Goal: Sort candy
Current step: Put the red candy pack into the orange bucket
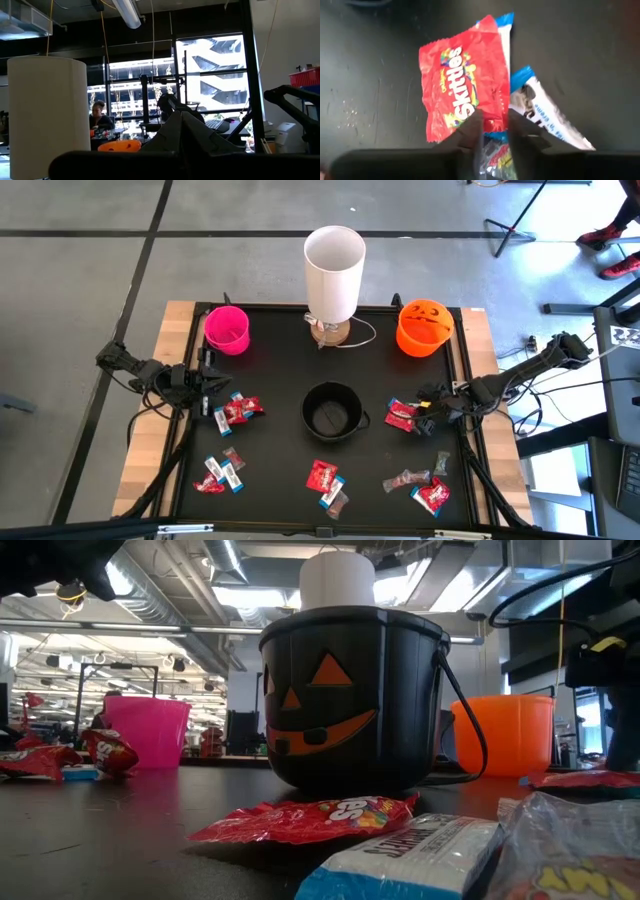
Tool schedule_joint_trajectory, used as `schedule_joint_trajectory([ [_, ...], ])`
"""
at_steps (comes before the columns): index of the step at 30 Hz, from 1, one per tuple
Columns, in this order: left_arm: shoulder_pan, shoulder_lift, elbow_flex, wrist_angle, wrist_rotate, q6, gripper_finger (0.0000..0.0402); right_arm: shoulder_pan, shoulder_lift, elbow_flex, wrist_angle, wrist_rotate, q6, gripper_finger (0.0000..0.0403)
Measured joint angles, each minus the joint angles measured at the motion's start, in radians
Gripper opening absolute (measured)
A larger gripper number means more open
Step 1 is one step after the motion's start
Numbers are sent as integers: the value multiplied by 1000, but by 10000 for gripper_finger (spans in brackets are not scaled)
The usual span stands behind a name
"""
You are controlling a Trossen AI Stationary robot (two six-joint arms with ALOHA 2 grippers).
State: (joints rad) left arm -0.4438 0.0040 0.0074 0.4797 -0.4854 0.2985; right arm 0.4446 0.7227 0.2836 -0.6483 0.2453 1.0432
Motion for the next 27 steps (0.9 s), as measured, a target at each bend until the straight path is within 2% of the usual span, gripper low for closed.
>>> schedule_joint_trajectory([
  [5,0,0,0,0,0,0,4,0,-1,0,0,25,0,7],
  [17,0,0,0,0,0,0,4,0,-1,10,93,85,-39,1],
  [22,0,0,0,0,0,0,4,0,-14,76,124,193,-112,1],
  [27,0,0,0,0,0,0,4,0,-69,176,126,415,-219,1],
])
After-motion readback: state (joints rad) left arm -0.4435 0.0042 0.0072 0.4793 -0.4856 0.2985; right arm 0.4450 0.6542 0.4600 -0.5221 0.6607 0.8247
